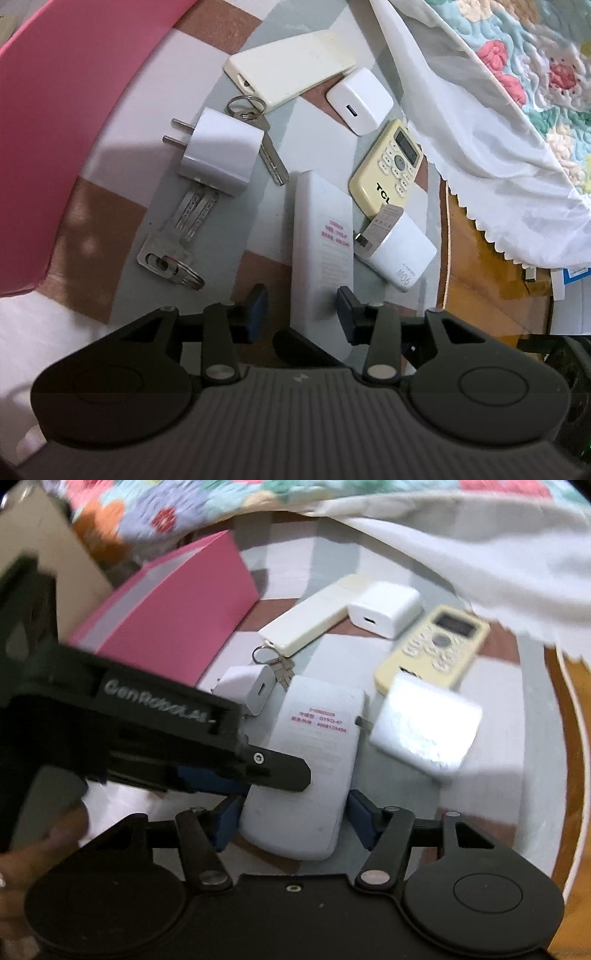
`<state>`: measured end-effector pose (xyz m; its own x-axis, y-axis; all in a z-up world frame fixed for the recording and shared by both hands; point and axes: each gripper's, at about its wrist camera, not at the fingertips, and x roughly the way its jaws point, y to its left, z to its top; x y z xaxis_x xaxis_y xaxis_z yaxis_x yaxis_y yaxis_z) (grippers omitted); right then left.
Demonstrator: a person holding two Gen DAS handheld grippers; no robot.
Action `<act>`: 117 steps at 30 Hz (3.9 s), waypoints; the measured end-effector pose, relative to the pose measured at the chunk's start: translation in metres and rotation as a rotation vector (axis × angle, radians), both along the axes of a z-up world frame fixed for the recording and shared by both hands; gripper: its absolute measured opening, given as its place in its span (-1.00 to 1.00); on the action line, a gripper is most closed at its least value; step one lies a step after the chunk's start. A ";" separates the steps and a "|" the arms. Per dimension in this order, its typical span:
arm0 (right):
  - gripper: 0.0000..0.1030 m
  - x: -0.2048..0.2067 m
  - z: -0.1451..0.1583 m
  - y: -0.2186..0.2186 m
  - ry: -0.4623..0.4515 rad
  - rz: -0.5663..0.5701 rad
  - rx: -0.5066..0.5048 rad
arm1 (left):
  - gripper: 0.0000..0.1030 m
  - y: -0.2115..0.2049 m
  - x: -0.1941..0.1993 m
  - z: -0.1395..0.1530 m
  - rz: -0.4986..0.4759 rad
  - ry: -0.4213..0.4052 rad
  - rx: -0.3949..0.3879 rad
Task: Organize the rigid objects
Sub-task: 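Lift the large white power bank toward the pink box with the left tool, then lower the power bank into the pink box and open the left tool, then move the left tool back out of the box toward the items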
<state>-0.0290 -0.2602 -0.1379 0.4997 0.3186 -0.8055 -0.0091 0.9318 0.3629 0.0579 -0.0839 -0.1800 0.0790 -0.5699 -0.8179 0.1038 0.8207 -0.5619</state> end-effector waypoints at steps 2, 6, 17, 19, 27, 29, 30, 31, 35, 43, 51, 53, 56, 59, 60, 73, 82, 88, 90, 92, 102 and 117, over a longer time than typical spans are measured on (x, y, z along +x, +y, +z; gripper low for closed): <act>0.28 -0.001 0.000 -0.004 0.005 -0.010 0.033 | -0.28 0.001 -0.002 0.000 0.019 0.001 -0.006; 0.28 0.000 -0.007 -0.007 -0.010 0.009 0.004 | -0.52 -0.001 -0.003 0.001 0.011 0.026 -0.026; 0.28 -0.005 0.030 -0.005 -0.037 -0.014 0.025 | -0.53 -0.014 -0.021 0.055 -0.087 -0.103 0.037; 0.28 -0.009 0.040 -0.004 -0.042 -0.004 0.017 | -0.53 -0.012 -0.024 0.067 -0.092 -0.106 0.044; 0.28 -0.016 0.082 0.014 -0.086 0.068 -0.041 | -0.53 0.010 -0.033 0.110 -0.074 -0.164 0.022; 0.28 -0.014 0.093 0.022 -0.106 0.095 -0.067 | -0.52 0.015 -0.035 0.124 -0.068 -0.210 0.030; 0.28 -0.012 0.098 0.027 -0.118 0.110 -0.084 | -0.52 0.019 -0.036 0.130 -0.063 -0.232 0.032; 0.28 -0.011 0.102 0.030 -0.129 0.124 -0.098 | -0.52 0.022 -0.037 0.136 -0.058 -0.254 0.036; 0.27 -0.002 0.114 0.042 -0.174 0.176 -0.132 | -0.52 0.036 -0.034 0.154 -0.028 -0.308 0.040; 0.27 0.010 0.135 0.071 -0.256 0.261 -0.190 | -0.52 0.078 -0.025 0.178 0.054 -0.328 -0.007; 0.27 0.023 0.150 0.101 -0.308 0.357 -0.219 | -0.52 0.117 -0.024 0.186 0.118 -0.356 -0.004; 0.27 0.026 0.149 0.107 -0.313 0.382 -0.231 | -0.52 0.125 -0.022 0.185 0.132 -0.349 0.006; 0.26 0.036 0.145 0.116 -0.305 0.427 -0.247 | -0.52 0.139 -0.016 0.182 0.161 -0.332 0.036; 0.24 0.056 0.141 0.125 -0.299 0.487 -0.272 | -0.52 0.155 -0.004 0.179 0.190 -0.308 0.055; 0.24 0.065 0.140 0.127 -0.296 0.509 -0.279 | -0.52 0.161 0.001 0.177 0.199 -0.298 0.061; 0.23 0.157 0.097 0.205 -0.047 0.540 -0.301 | -0.50 0.198 0.095 0.119 0.192 -0.105 0.125; 0.23 0.170 0.065 0.204 0.091 0.419 -0.260 | -0.47 0.191 0.104 0.088 0.166 -0.072 0.163; 0.23 0.164 0.064 0.204 0.056 0.443 -0.265 | -0.30 0.193 0.102 0.083 0.201 -0.060 0.271; 0.23 0.161 0.069 0.200 0.040 0.450 -0.250 | -0.29 0.194 0.099 0.089 0.198 -0.058 0.254; 0.23 0.151 0.078 0.191 0.021 0.440 -0.208 | -0.23 0.190 0.093 0.099 0.183 -0.077 0.261; 0.24 0.090 0.146 0.141 -0.120 0.430 -0.103 | 0.24 0.163 0.067 0.155 0.065 -0.140 0.357; 0.31 0.031 0.194 0.086 -0.223 0.354 -0.140 | 0.39 0.092 0.005 0.205 -0.179 -0.271 0.436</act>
<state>0.0017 -0.1737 0.0565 0.5456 0.3970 -0.7381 -0.4003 0.8972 0.1867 0.0628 0.0077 0.0248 0.2530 -0.2058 -0.9453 0.3574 0.9279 -0.1064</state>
